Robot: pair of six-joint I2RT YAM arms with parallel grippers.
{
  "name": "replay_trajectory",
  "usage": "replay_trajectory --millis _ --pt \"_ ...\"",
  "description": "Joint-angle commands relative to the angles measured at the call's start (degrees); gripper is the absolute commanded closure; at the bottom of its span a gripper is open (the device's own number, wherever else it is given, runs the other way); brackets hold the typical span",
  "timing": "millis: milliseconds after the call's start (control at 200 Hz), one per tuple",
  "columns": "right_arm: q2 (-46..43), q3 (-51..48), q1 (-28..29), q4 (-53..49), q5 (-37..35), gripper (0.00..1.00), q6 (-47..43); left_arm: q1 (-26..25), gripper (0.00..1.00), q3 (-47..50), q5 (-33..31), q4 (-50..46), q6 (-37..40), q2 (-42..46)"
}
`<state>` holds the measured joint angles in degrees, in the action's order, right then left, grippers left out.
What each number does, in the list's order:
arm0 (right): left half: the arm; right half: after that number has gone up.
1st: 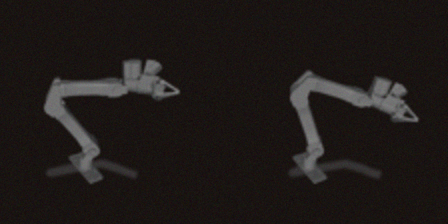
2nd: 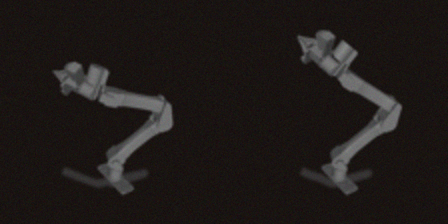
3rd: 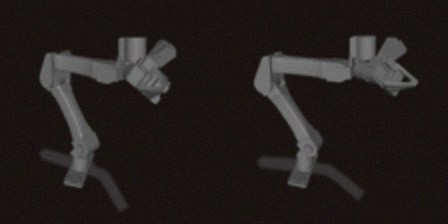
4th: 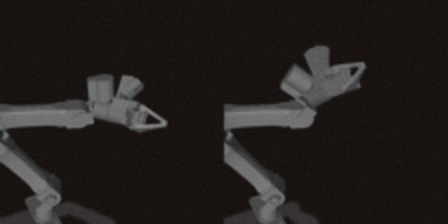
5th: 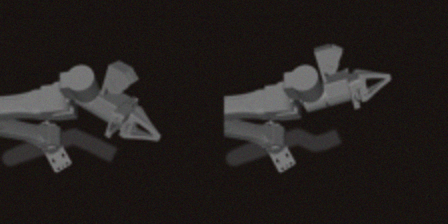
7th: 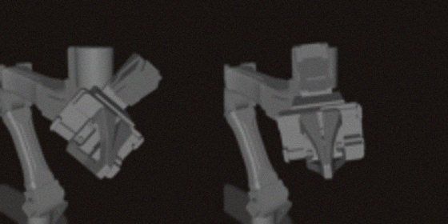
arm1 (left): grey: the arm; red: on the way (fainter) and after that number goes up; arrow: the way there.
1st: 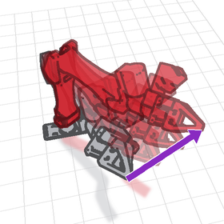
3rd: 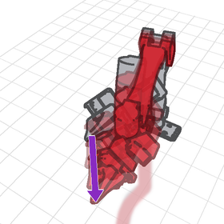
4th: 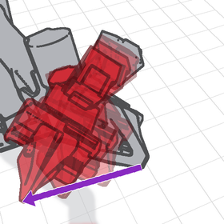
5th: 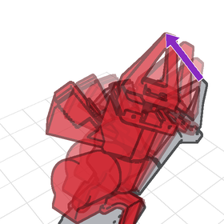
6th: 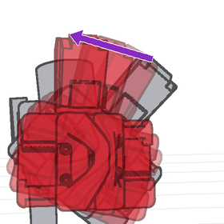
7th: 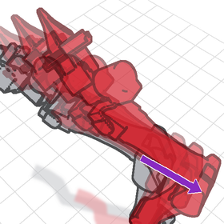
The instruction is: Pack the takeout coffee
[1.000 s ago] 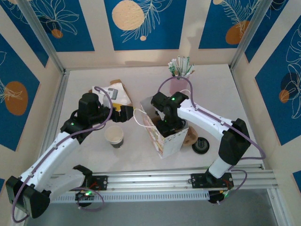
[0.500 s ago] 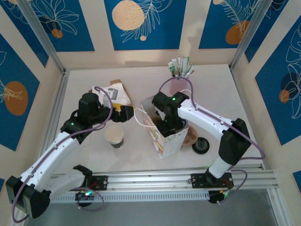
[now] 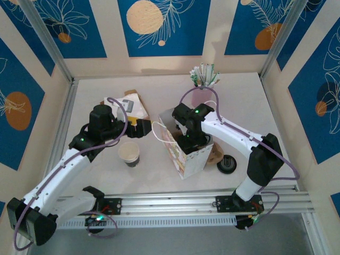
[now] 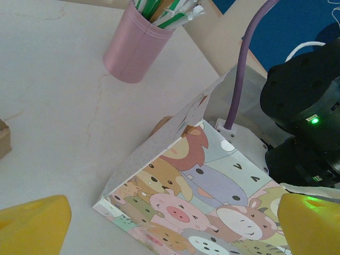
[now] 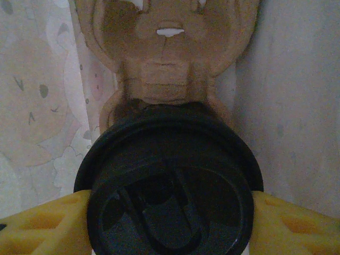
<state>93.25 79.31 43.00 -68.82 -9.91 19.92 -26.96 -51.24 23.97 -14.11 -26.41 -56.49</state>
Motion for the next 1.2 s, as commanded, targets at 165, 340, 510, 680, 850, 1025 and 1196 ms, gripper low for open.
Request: replay_trajectory --millis 165,340,510,680,850,1025,1196 --pt "2.5 -3.0 -0.7 2.0 0.9 0.42 -0.8 -1.0 0.00 -1.2 0.4 1.5 1.0 -0.2" --pt "3.3 -4.1 -1.1 3.3 1.5 0.42 -1.0 -1.0 0.00 -1.2 0.4 1.4 1.1 -0.2" --pt "4.1 -4.9 -1.3 4.1 1.9 0.42 -1.0 -1.0 0.00 -1.4 0.3 1.2 1.3 0.0" --pt "4.2 -5.0 -1.3 4.3 2.0 0.42 -1.0 -1.0 0.00 -1.4 0.2 1.1 1.3 0.0" --pt "4.3 -5.1 -1.4 4.3 2.0 0.42 -1.1 -1.0 0.00 -1.7 0.3 1.1 1.4 -0.2" --pt "4.3 -5.0 -1.4 4.3 2.0 0.42 -1.2 -1.0 0.00 -1.9 0.5 1.1 1.4 -0.3" --pt "4.0 -4.7 -1.4 4.0 1.9 0.40 -1.1 -1.0 0.00 -2.0 0.5 1.0 1.5 -0.5"
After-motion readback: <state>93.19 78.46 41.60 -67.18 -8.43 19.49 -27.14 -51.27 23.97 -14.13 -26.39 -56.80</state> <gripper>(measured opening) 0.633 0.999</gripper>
